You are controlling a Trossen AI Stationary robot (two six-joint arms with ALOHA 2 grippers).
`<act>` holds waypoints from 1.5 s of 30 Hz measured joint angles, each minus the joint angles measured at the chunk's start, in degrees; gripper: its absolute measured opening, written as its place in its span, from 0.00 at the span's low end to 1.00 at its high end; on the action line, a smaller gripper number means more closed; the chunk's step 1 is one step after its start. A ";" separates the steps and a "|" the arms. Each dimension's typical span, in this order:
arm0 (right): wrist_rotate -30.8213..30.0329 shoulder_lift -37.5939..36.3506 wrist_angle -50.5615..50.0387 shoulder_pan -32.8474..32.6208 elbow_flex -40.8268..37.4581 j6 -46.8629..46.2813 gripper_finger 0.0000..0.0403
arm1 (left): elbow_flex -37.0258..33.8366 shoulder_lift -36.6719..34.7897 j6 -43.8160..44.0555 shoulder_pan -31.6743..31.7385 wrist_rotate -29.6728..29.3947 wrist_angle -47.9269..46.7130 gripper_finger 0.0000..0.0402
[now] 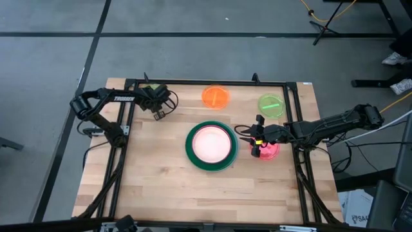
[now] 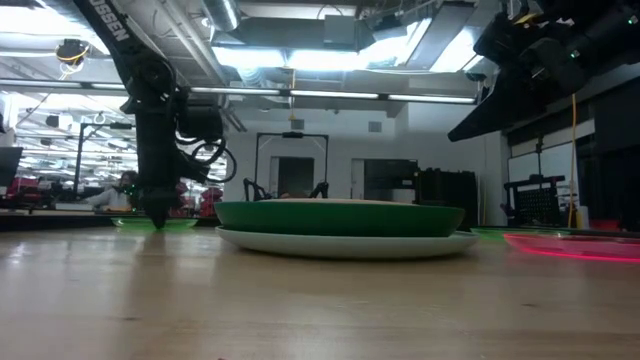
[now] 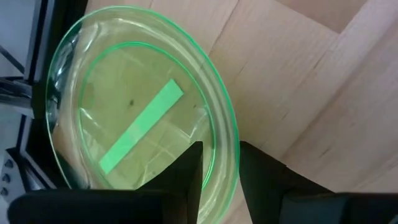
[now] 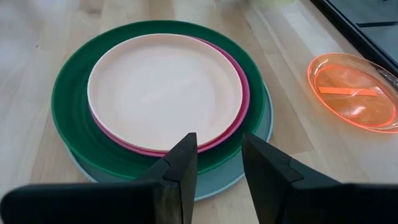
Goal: Stack plastic plates
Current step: Stack the left light green plate on top of the light pink plate
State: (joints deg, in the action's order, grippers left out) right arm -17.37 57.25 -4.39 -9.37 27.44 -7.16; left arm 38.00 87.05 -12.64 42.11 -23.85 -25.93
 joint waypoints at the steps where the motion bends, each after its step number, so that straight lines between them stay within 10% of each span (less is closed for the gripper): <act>1: 0.01 0.00 -0.04 0.00 0.00 0.00 0.29 | 0.00 0.00 0.00 0.18 0.29 0.00 0.23; 11: -0.01 0.00 -0.03 0.00 0.00 0.00 0.29 | 0.02 0.00 -1.46 0.18 1.07 -0.02 0.01; 45: 0.01 0.00 -0.11 0.00 0.00 0.00 0.29 | 4.86 -0.04 5.24 -30.62 -10.35 -4.64 0.00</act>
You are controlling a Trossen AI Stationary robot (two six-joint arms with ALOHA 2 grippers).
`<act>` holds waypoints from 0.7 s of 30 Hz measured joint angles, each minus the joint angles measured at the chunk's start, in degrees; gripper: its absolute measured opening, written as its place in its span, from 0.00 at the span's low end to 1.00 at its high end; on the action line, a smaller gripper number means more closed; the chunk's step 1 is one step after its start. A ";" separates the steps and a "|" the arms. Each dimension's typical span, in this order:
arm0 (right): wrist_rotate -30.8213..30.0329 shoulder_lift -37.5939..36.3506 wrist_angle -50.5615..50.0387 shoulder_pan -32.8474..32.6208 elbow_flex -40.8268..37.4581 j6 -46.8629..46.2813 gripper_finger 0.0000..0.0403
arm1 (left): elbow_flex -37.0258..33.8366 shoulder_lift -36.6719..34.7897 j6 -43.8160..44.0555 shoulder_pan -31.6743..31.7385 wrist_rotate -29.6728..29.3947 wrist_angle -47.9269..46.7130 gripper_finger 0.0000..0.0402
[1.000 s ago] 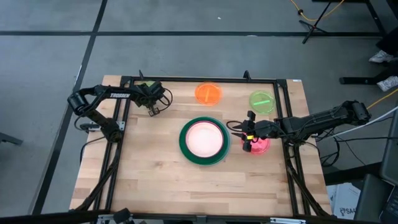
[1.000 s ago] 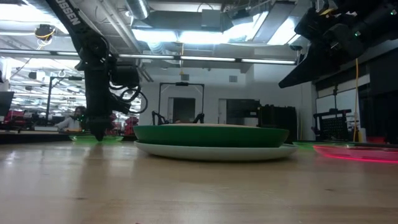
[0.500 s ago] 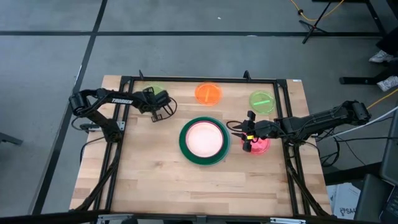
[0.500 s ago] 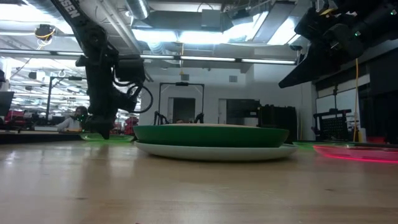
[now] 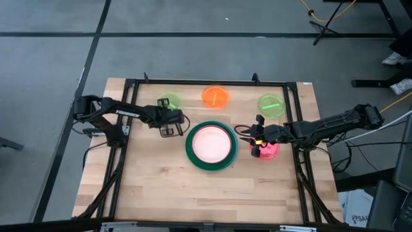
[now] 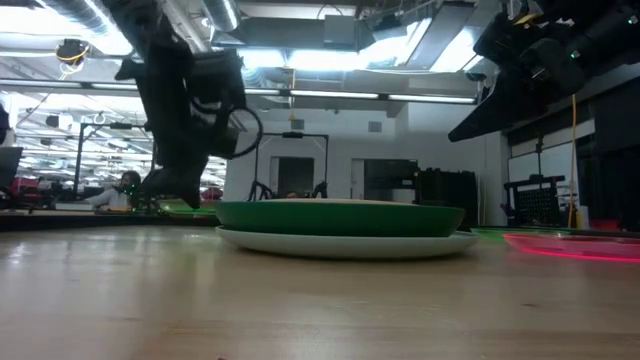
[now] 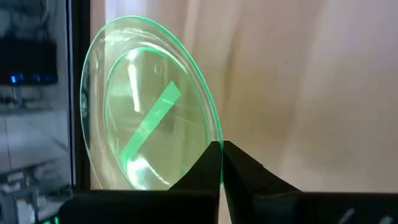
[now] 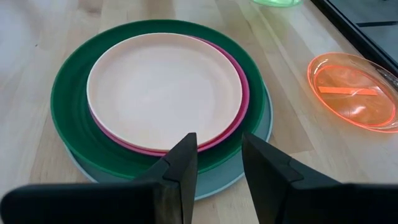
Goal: Stack plastic plates
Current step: Stack the left light green plate on top of the light pink plate
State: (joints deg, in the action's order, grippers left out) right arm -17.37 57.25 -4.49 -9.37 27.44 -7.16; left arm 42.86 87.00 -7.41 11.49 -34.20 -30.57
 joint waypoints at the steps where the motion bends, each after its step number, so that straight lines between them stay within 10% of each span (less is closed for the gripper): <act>1: 0.00 0.00 0.00 0.02 0.00 0.00 0.29 | 0.42 0.00 0.34 -1.21 -0.23 -0.02 0.00; 21: 0.00 0.00 0.07 0.01 0.00 -1.66 0.29 | 9.09 -0.02 -2.16 -21.90 1.99 4.08 0.01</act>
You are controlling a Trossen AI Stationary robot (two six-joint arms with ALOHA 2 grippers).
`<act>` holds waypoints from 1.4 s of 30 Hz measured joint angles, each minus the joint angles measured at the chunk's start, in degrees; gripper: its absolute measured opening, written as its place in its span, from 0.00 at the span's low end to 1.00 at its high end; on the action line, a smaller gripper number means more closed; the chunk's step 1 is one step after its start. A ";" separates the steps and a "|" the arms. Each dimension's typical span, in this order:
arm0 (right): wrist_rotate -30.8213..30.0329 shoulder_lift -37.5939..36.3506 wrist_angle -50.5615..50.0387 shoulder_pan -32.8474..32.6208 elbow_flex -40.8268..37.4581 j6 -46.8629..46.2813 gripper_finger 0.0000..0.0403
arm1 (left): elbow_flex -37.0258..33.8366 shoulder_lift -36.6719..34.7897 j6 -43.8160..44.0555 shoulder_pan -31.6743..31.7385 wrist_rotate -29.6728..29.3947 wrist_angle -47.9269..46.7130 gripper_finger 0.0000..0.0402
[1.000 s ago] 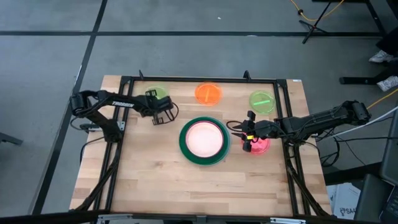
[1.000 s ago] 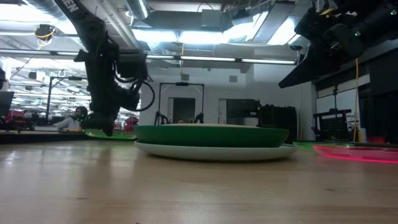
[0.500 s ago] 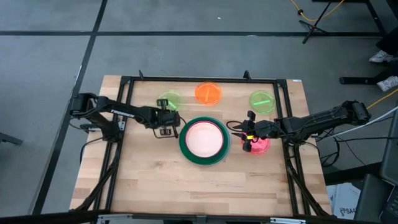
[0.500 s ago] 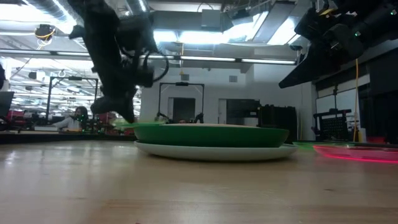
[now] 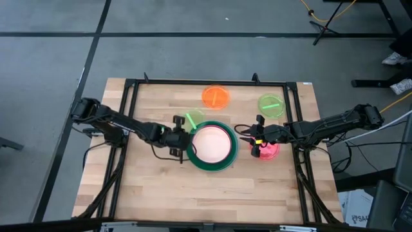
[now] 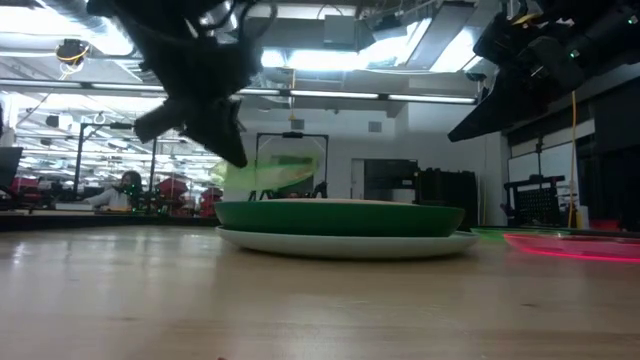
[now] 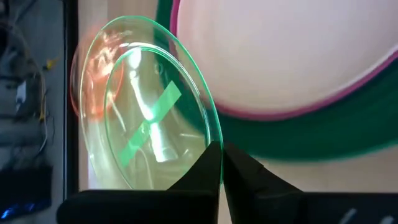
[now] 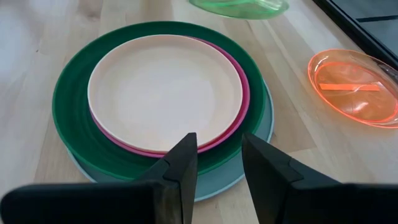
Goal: Stack plastic plates
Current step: Stack the left light green plate on top of the light pink plate
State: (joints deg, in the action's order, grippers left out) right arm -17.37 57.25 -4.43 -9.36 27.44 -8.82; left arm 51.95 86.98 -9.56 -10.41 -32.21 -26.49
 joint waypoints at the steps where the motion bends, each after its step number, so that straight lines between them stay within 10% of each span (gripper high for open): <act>1: -0.01 0.01 0.00 0.00 0.00 0.00 0.29 | 0.21 0.00 0.01 -0.58 0.01 0.88 0.01; 42: 1.53 0.02 -0.04 -0.01 0.00 -1.40 0.29 | 6.29 15.70 -1.38 -7.88 8.06 20.03 0.01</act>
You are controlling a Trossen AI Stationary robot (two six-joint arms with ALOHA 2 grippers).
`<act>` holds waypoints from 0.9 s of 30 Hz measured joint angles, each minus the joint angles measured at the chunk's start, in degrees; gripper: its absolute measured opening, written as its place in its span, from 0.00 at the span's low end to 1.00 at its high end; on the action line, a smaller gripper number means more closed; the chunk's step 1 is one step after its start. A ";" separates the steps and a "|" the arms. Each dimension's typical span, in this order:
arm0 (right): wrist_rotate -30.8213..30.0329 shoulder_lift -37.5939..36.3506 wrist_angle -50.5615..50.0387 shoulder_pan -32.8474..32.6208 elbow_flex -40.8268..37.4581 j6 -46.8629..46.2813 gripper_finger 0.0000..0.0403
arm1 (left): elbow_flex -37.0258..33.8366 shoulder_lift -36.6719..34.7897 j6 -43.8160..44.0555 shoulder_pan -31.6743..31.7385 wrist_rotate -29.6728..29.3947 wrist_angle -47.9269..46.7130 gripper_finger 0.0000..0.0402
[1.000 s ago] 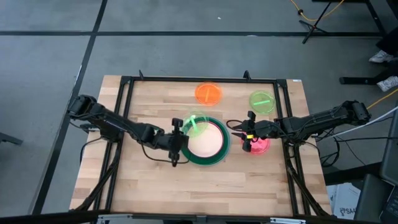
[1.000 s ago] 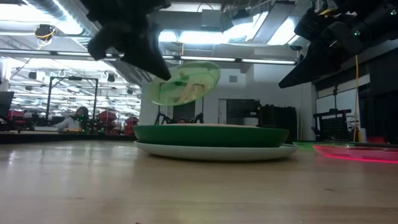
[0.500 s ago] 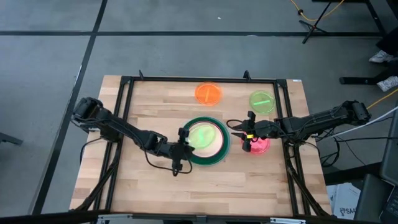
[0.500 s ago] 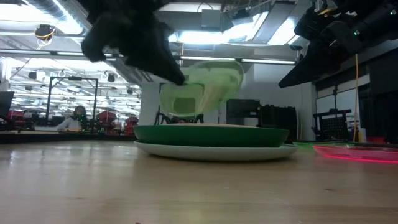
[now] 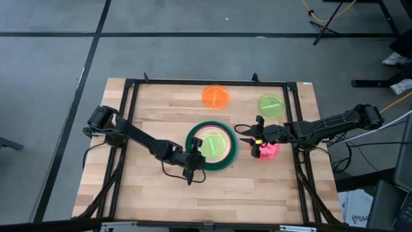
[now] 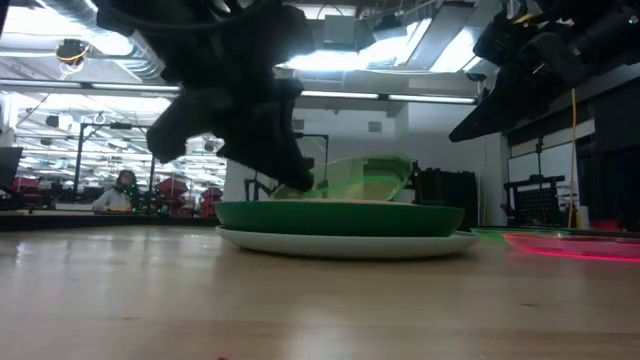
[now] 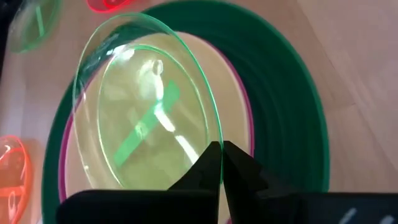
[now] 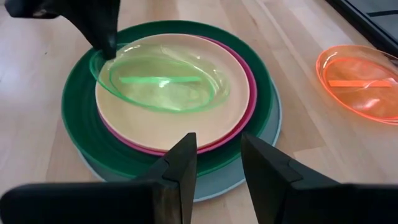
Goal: Stack plastic plates
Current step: Stack the left light green plate on top of the light pink plate, then stack the orange plate on top of the bottom light green plate
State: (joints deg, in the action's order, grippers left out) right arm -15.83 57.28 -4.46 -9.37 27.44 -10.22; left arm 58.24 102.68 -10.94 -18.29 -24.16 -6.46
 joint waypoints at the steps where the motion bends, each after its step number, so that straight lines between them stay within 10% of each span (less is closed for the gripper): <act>1: 0.02 0.00 0.04 0.00 0.00 0.00 0.29 | 0.00 0.14 0.00 0.13 0.04 0.00 0.01; 27: -0.09 0.00 0.34 0.01 0.02 0.11 0.29 | -0.04 -8.11 5.24 2.43 6.87 -0.88 0.25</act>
State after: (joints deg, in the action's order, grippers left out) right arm -15.92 57.28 -4.12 -9.36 27.46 -10.11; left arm 58.19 94.57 -5.70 -15.86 -17.29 -7.34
